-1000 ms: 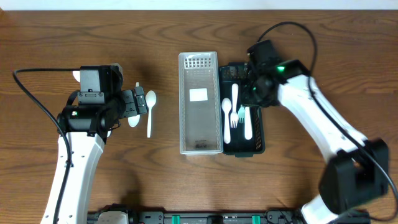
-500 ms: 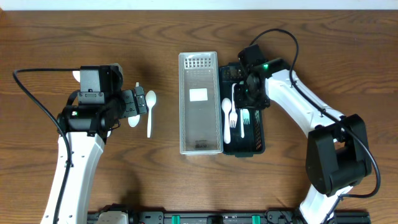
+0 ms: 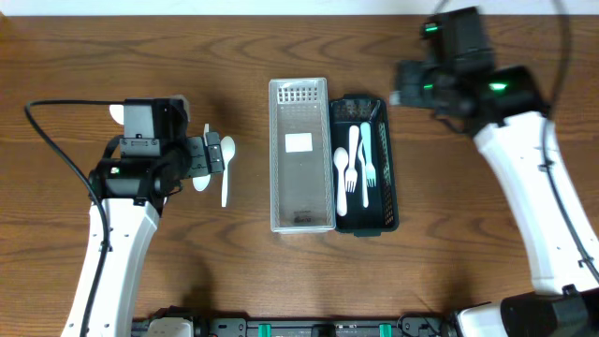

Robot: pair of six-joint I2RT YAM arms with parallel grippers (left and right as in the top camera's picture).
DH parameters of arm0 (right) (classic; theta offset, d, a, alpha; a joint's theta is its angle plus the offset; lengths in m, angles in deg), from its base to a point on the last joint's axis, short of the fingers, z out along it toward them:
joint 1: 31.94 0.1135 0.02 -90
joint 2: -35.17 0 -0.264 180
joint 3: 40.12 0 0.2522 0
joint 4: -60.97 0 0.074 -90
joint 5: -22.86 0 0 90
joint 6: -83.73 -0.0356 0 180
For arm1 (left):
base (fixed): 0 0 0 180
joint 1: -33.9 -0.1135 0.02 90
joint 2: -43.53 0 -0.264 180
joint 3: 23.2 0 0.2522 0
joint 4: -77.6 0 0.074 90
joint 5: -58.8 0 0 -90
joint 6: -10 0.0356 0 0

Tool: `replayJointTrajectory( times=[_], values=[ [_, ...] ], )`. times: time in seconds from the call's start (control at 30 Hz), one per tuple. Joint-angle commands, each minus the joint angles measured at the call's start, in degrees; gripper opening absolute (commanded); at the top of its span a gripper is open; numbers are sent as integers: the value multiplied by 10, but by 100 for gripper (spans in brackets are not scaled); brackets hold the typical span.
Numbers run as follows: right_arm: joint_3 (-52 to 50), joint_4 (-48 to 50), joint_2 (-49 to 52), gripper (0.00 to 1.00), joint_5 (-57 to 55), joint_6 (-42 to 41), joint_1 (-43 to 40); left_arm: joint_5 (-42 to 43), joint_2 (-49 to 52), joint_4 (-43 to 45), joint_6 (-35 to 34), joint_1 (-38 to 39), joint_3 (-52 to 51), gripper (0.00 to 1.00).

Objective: Pack container

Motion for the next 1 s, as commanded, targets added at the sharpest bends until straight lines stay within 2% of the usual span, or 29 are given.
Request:
replayJointTrajectory(
  times=[0.0,0.1,0.27,0.6,0.97],
  values=[
    [-4,-15,21,68,-35,5,-72,-19,23,1,16,21,12,98],
    [-5,-20,45,72,-31,26,-124,-21,62,6,16,33,12,98],
    [-5,-19,96,72,-31,46,-163,-21,138,38,16,35,12,98],
    [-5,-17,187,72,-31,59,-167,-20,257,104,16,35,12,99],
    [-5,-17,200,72,-29,58,-165,-21,309,126,28,47,12,98]
  ],
)
